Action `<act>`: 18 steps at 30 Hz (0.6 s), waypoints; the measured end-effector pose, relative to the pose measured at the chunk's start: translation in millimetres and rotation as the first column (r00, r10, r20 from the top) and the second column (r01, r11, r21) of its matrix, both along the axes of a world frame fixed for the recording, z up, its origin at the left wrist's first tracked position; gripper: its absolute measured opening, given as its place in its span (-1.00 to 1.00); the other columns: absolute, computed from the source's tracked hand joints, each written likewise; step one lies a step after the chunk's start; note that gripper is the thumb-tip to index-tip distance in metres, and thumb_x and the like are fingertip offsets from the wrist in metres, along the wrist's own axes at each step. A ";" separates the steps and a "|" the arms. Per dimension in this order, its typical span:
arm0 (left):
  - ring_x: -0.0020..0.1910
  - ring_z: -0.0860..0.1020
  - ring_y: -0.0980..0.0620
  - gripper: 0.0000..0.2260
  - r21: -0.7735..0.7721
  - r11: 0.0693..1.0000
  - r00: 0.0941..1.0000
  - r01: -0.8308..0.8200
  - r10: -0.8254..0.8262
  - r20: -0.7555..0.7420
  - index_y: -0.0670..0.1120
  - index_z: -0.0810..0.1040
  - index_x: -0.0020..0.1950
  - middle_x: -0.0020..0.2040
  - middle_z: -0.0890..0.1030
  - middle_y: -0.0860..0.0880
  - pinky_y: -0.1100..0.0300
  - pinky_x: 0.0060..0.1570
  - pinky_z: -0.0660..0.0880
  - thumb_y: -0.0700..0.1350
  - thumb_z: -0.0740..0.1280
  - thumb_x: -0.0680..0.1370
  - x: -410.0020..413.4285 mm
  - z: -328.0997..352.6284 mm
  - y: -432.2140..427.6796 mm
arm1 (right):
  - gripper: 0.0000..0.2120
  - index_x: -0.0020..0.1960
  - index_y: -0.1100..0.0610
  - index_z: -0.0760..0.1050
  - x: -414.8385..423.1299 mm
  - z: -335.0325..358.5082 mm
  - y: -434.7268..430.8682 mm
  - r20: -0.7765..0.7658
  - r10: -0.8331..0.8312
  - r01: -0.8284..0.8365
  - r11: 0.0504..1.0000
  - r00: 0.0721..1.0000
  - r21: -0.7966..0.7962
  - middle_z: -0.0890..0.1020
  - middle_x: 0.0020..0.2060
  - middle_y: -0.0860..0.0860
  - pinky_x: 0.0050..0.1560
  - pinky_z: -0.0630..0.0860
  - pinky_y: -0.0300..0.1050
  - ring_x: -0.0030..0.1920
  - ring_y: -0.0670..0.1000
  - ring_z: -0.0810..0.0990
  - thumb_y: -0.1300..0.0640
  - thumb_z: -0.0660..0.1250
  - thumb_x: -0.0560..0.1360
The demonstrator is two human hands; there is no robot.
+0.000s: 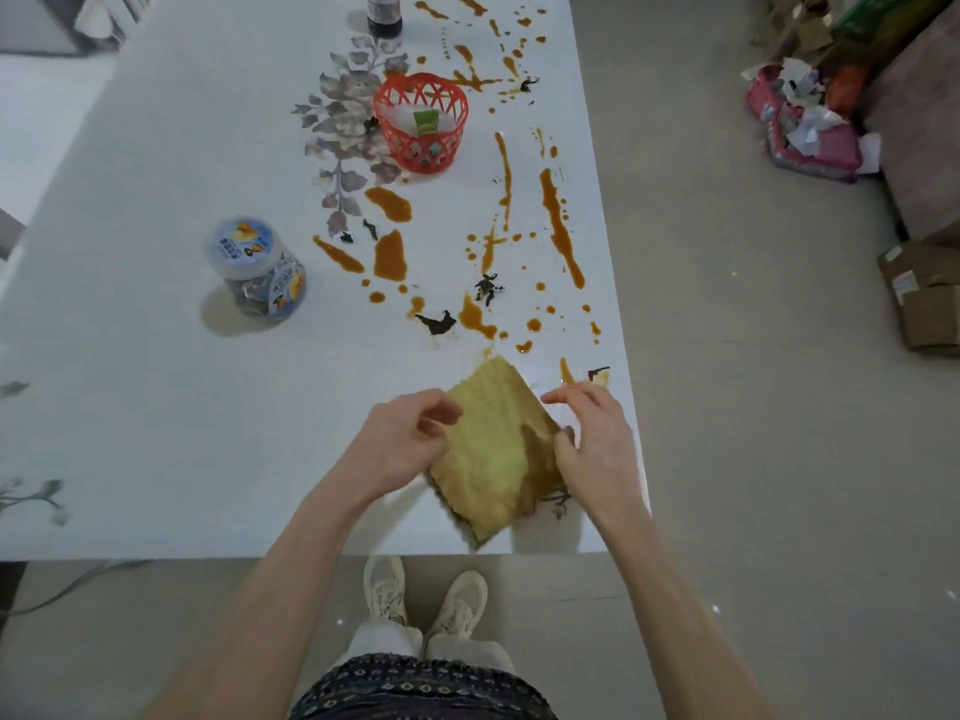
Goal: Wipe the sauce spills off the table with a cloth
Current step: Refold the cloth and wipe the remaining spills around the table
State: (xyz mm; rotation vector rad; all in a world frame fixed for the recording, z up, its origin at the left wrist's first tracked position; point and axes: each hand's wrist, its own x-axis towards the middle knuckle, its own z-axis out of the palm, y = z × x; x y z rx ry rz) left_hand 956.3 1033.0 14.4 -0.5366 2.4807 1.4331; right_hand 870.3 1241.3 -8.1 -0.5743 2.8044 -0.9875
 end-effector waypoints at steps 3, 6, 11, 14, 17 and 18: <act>-0.14 0.57 0.11 -0.76 -0.131 0.965 0.974 -0.228 0.224 -0.044 -0.03 0.57 0.02 -0.04 0.62 0.04 0.35 -0.13 0.46 -0.30 0.30 0.44 -0.6 -14.0 -5.4 | -0.62 0.31 0.08 0.50 37.0 -15.2 -40.9 -0.040 0.058 -0.057 0.998 0.998 0.022 0.49 0.27 0.08 0.31 0.38 0.04 0.32 0.08 0.41 0.11 0.18 0.52; -0.07 0.57 0.03 -0.76 -0.211 0.947 0.970 -0.243 0.234 -0.066 -0.03 0.56 0.04 -0.01 0.61 0.01 0.14 0.03 0.49 -0.28 0.25 0.46 -2.3 -27.9 -1.3 | -0.49 0.51 -0.10 0.18 57.8 -48.7 -64.0 0.022 0.244 -0.237 0.911 0.969 0.338 0.22 0.52 0.06 0.41 0.04 0.37 0.53 0.14 0.08 -0.14 -0.09 0.59; 0.16 0.43 -0.10 -0.62 -0.403 0.905 0.986 -0.139 0.091 -0.137 -0.09 0.50 0.23 0.22 0.50 -0.08 0.12 0.12 0.38 -0.34 0.15 0.47 7.4 -51.8 3.1 | -0.44 0.57 -0.19 -0.15 33.1 -73.3 -60.7 0.067 0.326 -0.311 0.793 0.943 0.524 -0.09 0.58 -0.06 0.45 -0.14 0.36 0.56 0.07 -0.21 -0.19 -0.28 0.57; 0.41 0.25 -0.07 -0.54 -0.450 0.885 0.992 -0.120 0.093 -0.082 -0.08 0.38 0.39 0.44 0.32 -0.10 0.11 0.35 0.26 -0.33 0.15 0.50 16.1 -62.0 2.6 | -0.47 0.57 -0.14 0.02 66.4 -69.5 -52.9 -0.015 0.320 -0.274 0.833 0.947 0.480 0.10 0.56 -0.02 0.45 0.03 0.36 0.56 0.11 0.03 -0.11 -0.09 0.60; 0.49 0.12 -0.05 -0.47 -0.489 0.871 0.999 -0.047 0.037 -0.030 -0.09 0.28 0.47 0.51 0.21 -0.09 0.12 0.45 0.12 -0.37 0.15 0.50 19.1 -73.7 -1.9 | -0.49 0.55 -0.16 0.09 64.9 -75.2 -29.4 -0.048 0.438 -0.359 0.790 0.898 0.496 0.16 0.55 -0.05 0.39 0.12 0.28 0.54 0.08 0.11 -0.11 -0.03 0.61; 0.50 0.10 -0.05 -0.45 -0.495 0.868 0.999 -0.034 0.023 -0.029 -0.09 0.27 0.47 0.51 0.19 -0.08 0.11 0.47 0.10 -0.38 0.15 0.49 21.1 -76.5 -3.4 | -0.50 0.54 -0.18 0.12 51.0 -76.7 -30.4 -0.067 0.433 -0.341 0.787 0.899 0.514 0.17 0.54 -0.06 0.36 0.15 0.26 0.53 0.07 0.14 -0.12 -0.01 0.60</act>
